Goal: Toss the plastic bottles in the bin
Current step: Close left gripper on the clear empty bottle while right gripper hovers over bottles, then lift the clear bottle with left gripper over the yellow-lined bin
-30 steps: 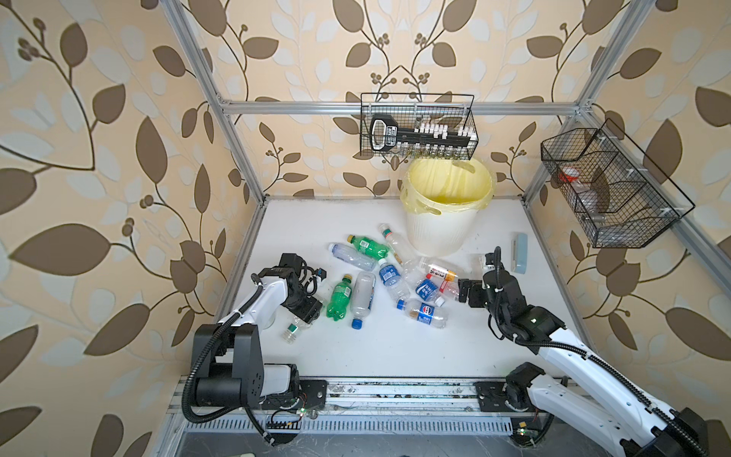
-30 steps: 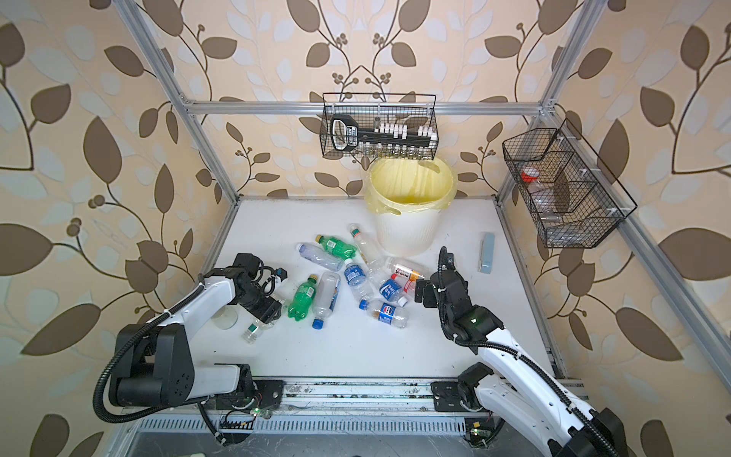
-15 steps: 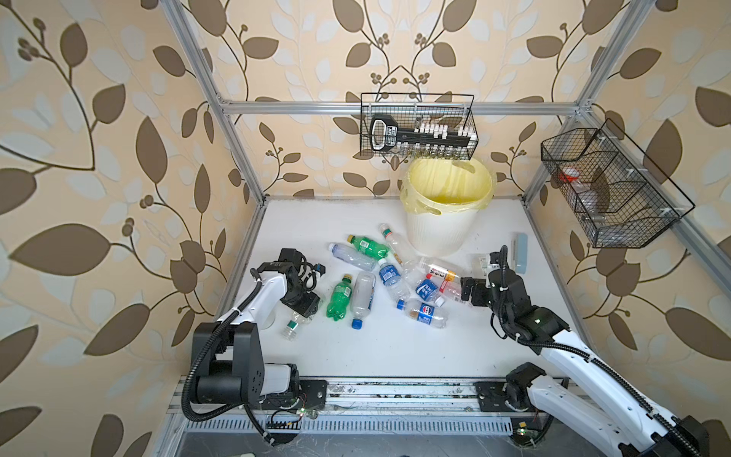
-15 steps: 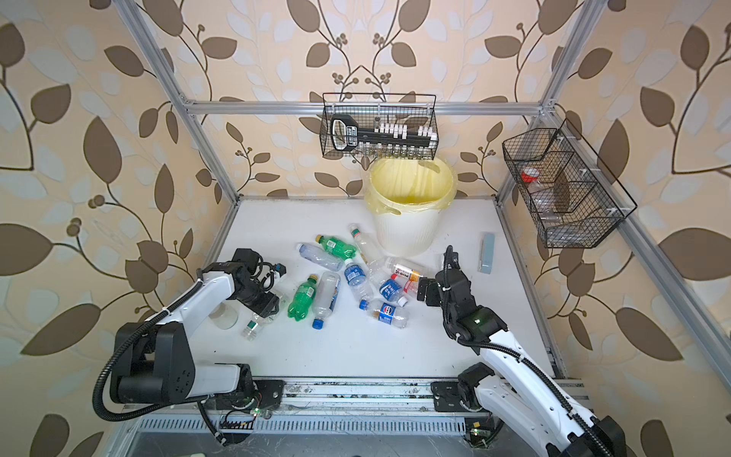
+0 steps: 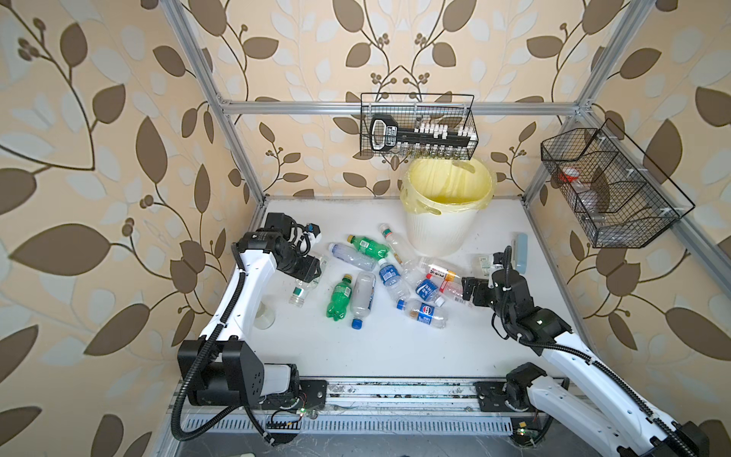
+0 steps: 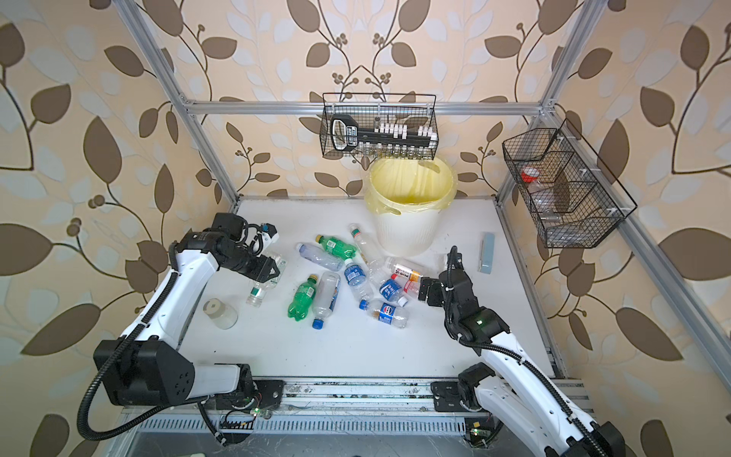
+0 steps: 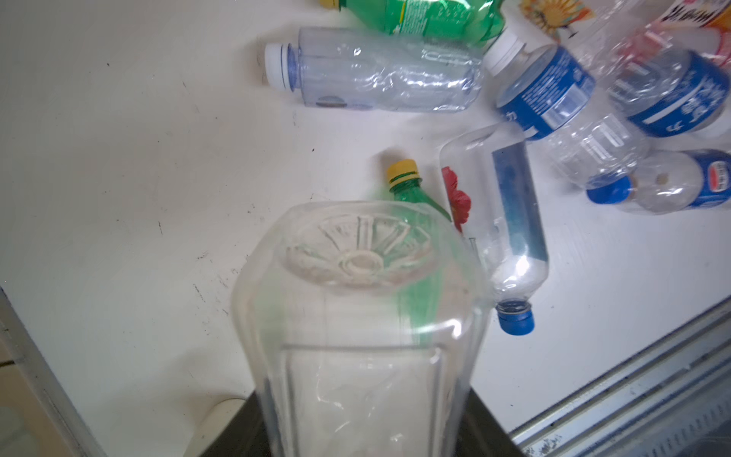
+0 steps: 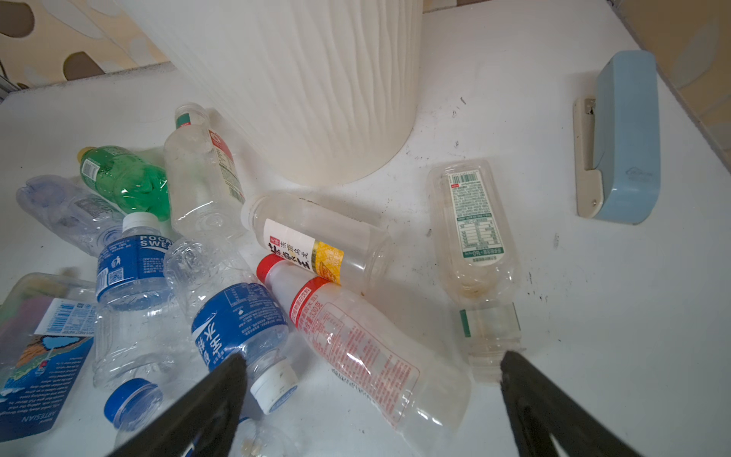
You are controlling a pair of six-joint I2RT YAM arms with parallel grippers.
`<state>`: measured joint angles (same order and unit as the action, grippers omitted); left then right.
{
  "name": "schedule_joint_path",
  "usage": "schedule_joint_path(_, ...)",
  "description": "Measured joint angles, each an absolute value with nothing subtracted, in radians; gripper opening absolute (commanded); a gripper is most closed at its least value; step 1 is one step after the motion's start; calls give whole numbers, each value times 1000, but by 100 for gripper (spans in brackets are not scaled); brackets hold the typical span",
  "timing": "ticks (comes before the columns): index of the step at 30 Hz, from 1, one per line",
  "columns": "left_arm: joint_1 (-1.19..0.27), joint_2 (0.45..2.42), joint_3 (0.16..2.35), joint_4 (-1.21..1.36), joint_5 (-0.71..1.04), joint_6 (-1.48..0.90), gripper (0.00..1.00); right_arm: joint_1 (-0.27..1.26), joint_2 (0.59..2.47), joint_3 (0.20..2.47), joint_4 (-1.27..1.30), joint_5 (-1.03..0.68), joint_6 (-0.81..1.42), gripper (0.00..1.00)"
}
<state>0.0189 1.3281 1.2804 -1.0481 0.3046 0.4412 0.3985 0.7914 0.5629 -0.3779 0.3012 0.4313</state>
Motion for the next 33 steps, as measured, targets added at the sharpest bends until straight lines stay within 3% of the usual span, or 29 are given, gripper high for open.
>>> schedule_joint_path(17,-109,1303,1478,-997,469,263,51,400,792,561,-387,294,576,100)
schedule_joint_path(33,-192,1395,1666,-732,576,-7,51,523,775,561,-461,446,752,100)
